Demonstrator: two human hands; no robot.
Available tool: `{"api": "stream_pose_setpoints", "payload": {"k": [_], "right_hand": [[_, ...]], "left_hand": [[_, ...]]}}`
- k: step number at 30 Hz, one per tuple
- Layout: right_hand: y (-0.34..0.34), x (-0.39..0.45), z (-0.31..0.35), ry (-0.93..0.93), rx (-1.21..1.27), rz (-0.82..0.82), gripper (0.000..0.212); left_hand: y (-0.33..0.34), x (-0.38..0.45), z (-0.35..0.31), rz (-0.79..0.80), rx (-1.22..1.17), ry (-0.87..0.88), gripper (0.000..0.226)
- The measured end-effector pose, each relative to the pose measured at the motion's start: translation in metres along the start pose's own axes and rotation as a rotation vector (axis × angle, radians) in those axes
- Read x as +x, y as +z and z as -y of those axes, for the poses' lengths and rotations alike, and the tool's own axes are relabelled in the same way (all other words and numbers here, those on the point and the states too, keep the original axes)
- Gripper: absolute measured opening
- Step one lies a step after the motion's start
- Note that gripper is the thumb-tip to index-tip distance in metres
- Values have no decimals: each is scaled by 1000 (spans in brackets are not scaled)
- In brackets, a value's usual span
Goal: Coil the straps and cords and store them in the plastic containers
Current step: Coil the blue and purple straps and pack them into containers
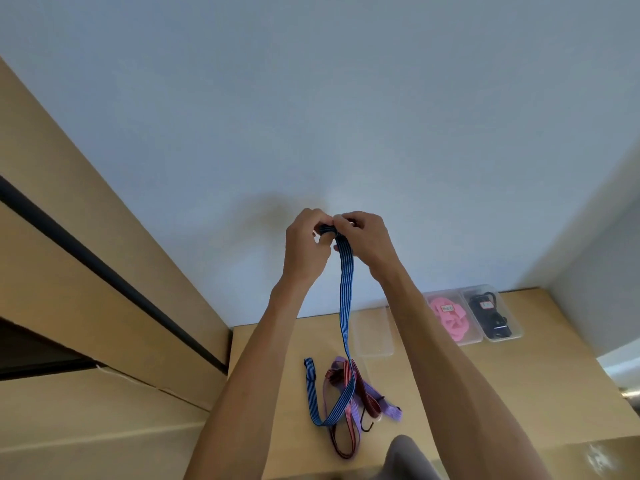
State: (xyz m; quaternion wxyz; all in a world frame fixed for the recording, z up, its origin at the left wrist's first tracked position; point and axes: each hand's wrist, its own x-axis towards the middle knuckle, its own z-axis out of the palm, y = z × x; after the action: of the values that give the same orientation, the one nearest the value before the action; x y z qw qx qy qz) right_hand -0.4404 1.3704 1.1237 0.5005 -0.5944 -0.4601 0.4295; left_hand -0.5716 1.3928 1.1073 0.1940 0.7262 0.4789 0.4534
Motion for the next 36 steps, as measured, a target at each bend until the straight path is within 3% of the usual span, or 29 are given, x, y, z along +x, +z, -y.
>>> {"api": "stream_pose_setpoints", "payload": {"k": [3, 6, 8, 13, 15, 19, 21, 23, 25, 27, 31, 36], "right_hand": [[0, -4, 7, -144, 74, -50, 12], [-6, -7, 13, -176, 187, -19, 21], [-8, -11, 14, -189, 162, 27, 30], [-7, -22, 13, -163, 116, 99, 47], [-7, -26, 15, -130, 122, 131, 37], [-5, -29, 12, -198, -60, -11, 8], [-3, -27, 11, -212, -160, -42, 9], [1, -26, 12, -232, -228, -30, 11], [6, -25, 13, -256, -256, 9, 21], [10, -24, 14, -279, -299, 47, 29], [15, -22, 15, -239, -290, 112, 38], [30, -30, 13, -264, -167, 52, 33]], "left_hand": [[-8, -2, -4, -2, -121, -135, 18], [-20, 3, -9, 119, -425, -429, 22], [-25, 5, -11, 120, -511, -506, 20], [-25, 7, -23, 42, -562, -486, 9], [-22, 3, -27, -7, -486, -399, 16], [-15, -10, -29, -50, -341, -261, 22], [-15, -13, -28, -64, -369, -326, 21], [-16, -12, -26, -73, -454, -526, 7], [-18, -12, -21, -54, -469, -721, 25], [-23, -12, -17, -34, -496, -796, 32], [-31, -16, -13, -75, -604, -740, 12], [-27, -20, -15, -118, -603, -595, 28]]}}
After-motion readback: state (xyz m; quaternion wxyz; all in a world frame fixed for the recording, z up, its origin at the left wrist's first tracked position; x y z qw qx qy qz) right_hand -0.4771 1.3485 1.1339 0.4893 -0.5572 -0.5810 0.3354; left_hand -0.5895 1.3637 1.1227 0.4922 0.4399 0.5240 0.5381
